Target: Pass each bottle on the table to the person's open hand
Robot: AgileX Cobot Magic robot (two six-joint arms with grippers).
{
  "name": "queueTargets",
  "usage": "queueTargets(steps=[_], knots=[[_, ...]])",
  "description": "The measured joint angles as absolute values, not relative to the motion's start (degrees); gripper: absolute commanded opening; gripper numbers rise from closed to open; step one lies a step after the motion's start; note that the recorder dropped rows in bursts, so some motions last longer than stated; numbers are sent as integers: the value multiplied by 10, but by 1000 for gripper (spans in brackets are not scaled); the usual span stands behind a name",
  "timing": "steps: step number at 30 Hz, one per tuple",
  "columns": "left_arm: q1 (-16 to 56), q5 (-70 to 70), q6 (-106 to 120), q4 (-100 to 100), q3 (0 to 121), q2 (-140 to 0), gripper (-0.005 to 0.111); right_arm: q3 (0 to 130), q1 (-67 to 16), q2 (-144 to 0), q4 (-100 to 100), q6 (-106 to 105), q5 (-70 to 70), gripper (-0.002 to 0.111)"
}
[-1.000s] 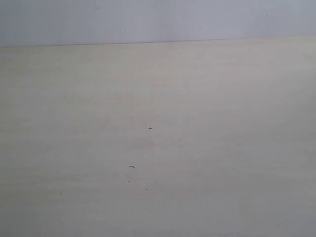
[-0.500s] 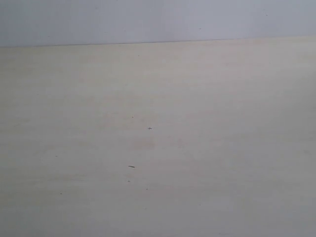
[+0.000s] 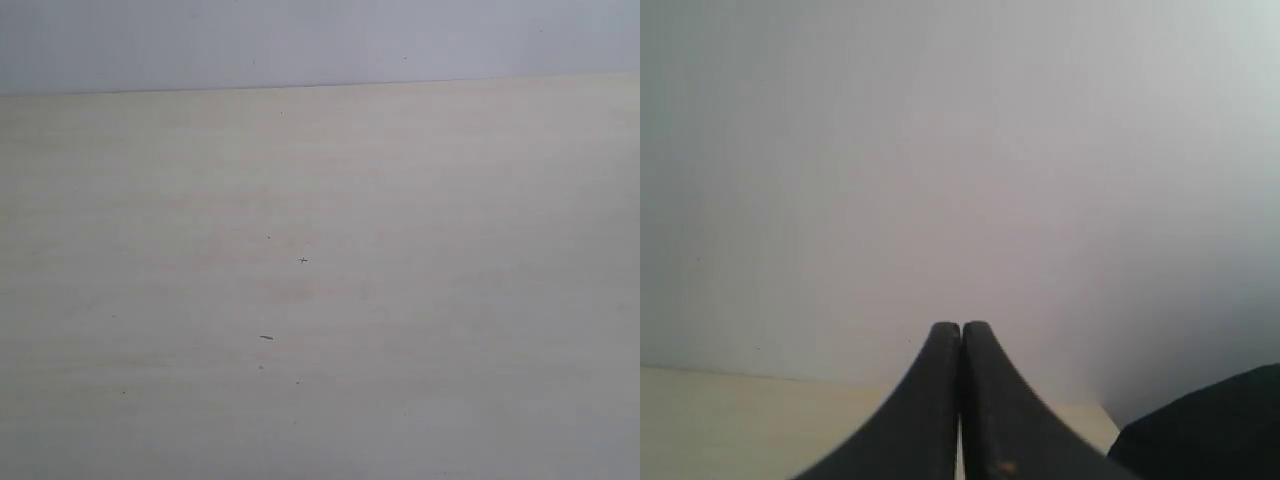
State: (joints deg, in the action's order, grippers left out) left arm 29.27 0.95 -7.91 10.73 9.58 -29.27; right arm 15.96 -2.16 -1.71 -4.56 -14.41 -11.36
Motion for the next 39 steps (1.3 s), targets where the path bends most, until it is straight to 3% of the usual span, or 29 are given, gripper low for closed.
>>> queueTargets(steps=[14, 39], knots=[[293, 10, -79, 107, 96, -293, 0, 5, -17, -3, -52, -134, -116, 0], [293, 10, -79, 107, 96, -293, 0, 3, -17, -3, -58, -134, -148, 0]])
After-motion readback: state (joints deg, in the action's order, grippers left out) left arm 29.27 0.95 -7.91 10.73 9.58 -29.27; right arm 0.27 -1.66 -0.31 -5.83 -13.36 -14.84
